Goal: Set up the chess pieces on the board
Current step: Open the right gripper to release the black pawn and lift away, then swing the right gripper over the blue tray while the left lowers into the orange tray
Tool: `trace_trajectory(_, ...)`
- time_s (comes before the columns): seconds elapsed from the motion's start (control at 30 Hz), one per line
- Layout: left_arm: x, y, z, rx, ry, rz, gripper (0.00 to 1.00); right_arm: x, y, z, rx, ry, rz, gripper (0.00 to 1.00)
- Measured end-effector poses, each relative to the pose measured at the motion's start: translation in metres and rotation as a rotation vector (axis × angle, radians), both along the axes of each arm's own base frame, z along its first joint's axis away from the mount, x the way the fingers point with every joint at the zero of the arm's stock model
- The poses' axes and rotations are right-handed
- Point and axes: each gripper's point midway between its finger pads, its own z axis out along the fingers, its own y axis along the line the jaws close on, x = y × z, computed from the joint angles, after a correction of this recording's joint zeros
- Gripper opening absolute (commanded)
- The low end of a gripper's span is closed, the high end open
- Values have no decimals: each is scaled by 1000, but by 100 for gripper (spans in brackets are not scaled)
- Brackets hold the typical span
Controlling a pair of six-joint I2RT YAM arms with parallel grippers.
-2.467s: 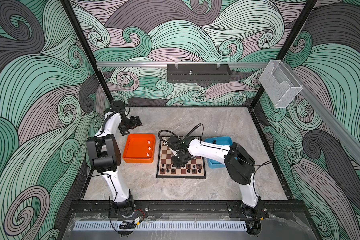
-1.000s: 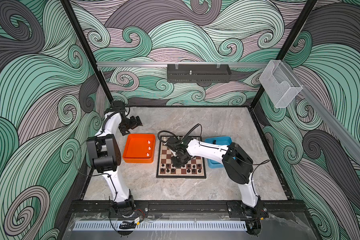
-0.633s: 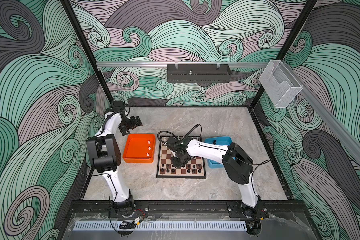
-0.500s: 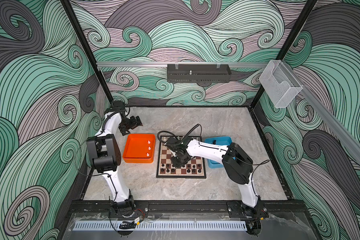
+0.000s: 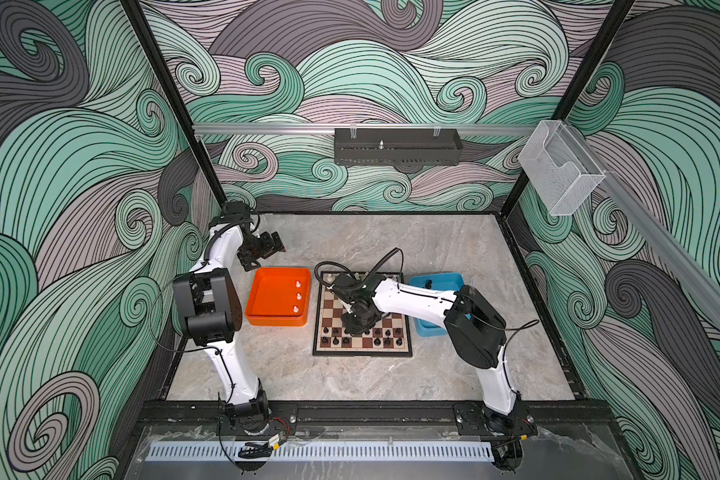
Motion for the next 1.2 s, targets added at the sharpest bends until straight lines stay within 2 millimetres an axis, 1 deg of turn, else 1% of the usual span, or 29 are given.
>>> trace_trajectory(0.2,0,0,0,-1,0,0,99,2,0,7,8,-16,-4,33)
trace_trajectory(0.5,0,-1,0,-3,-1,-1,99,6,1,25,40,-51,-11,34)
trace_trajectory(0.67,0,-1,0,-3,-1,-1,98,11,-1,39,68,-69,-23,35)
trace_trajectory(0.8,0,-1,0,-3,-1,-1,98,22,-6,56,100,-94,-45,35)
trace_trajectory(0.9,0,-1,0,-3,-1,0,99,34,-15,70,127,-117,-77,36)
trace_trajectory(1.03,0,-1,-2,-4,0,0,99,55,-32,91,160,-153,-135,38)
trace_trajectory(1.2,-1,-1,-2,-7,3,6,98,74,-63,112,185,-204,-209,43)
